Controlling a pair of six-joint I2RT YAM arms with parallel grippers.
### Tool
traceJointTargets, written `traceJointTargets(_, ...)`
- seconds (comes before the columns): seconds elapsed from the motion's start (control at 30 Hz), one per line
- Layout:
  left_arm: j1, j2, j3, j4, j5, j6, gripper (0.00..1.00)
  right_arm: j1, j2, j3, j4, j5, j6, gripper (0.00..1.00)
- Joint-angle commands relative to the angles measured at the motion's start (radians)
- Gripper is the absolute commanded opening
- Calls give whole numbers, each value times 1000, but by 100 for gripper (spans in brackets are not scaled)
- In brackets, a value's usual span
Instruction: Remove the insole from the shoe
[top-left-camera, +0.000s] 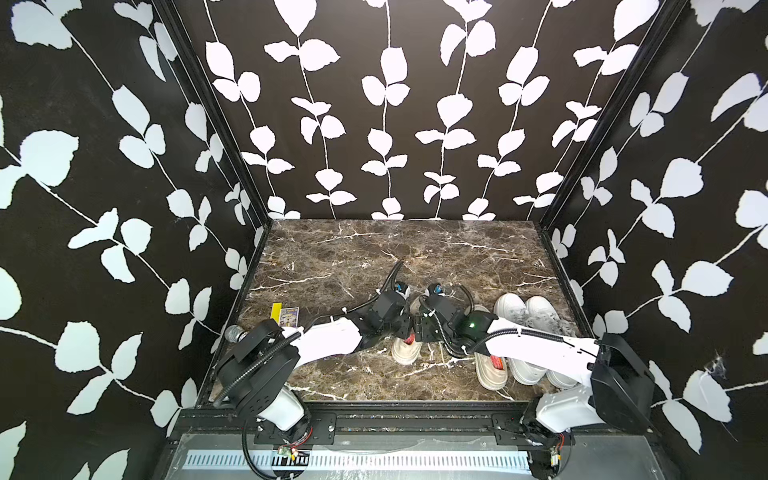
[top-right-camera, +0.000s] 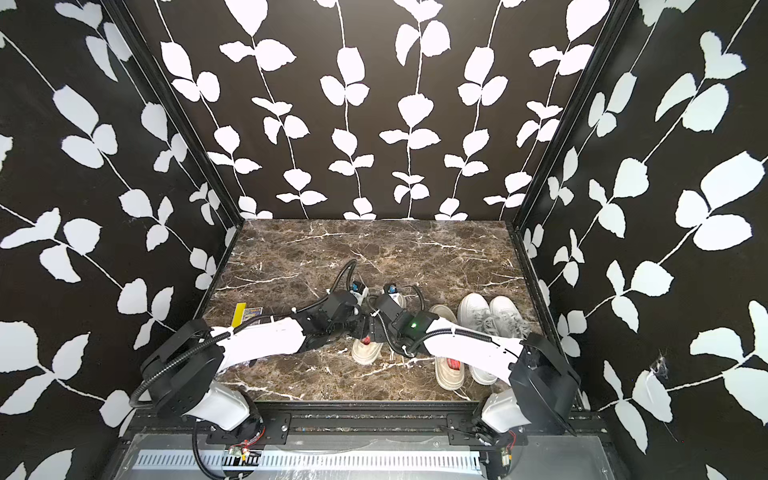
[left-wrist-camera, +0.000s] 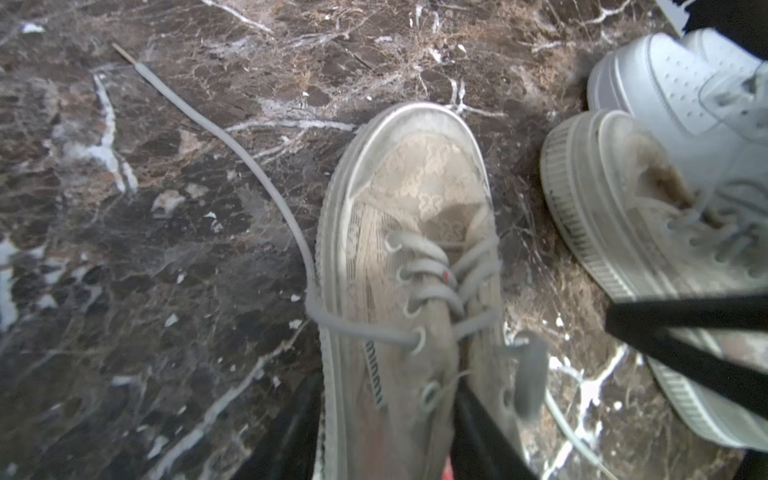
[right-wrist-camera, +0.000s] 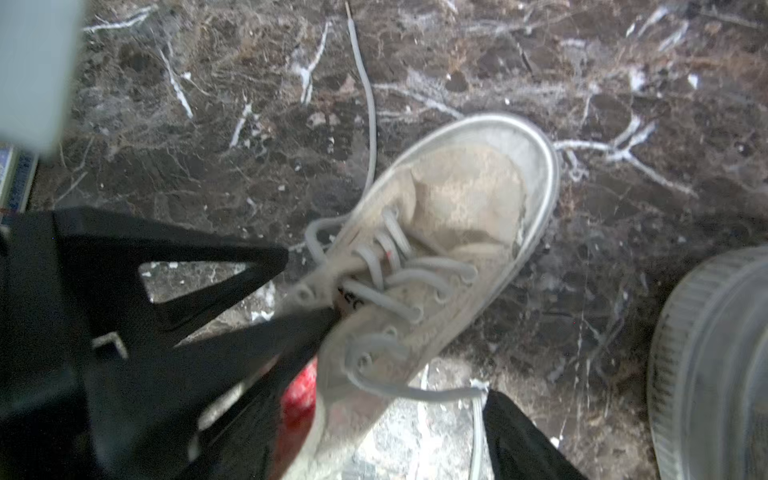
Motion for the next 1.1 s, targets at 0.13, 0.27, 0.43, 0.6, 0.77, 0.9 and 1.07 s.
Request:
traceJointTargets(0.13, 9, 6, 17, -7, -13, 22, 21, 3, -50, -32, -23, 73, 49, 76)
traceJointTargets(0.27, 10, -24, -3, 0, -29, 10, 11, 3, -43, -29, -17, 66, 53, 76)
traceJointTargets(0.43, 9, -52, -22, 20, -38, -36, 0, 8, -39, -10, -12, 47, 42, 75)
traceJointTargets(0.6, 9, -81, -63, 76, -24, -99, 0, 15, -5, 33, 1, 5, 21, 72)
traceJointTargets(0.77, 9, -92, -97, 124, -19, -138, 0, 30, 63, 80, 19, -34, 20, 66)
traceJointTargets(0.9, 6, -101, -102, 141, 0, -161, 0, 37, 127, 124, 17, -65, 23, 65)
traceJointTargets(1.07, 5, -109, -115, 173, 2, -208, 0, 43, 208, 174, -75, -7, 54, 63)
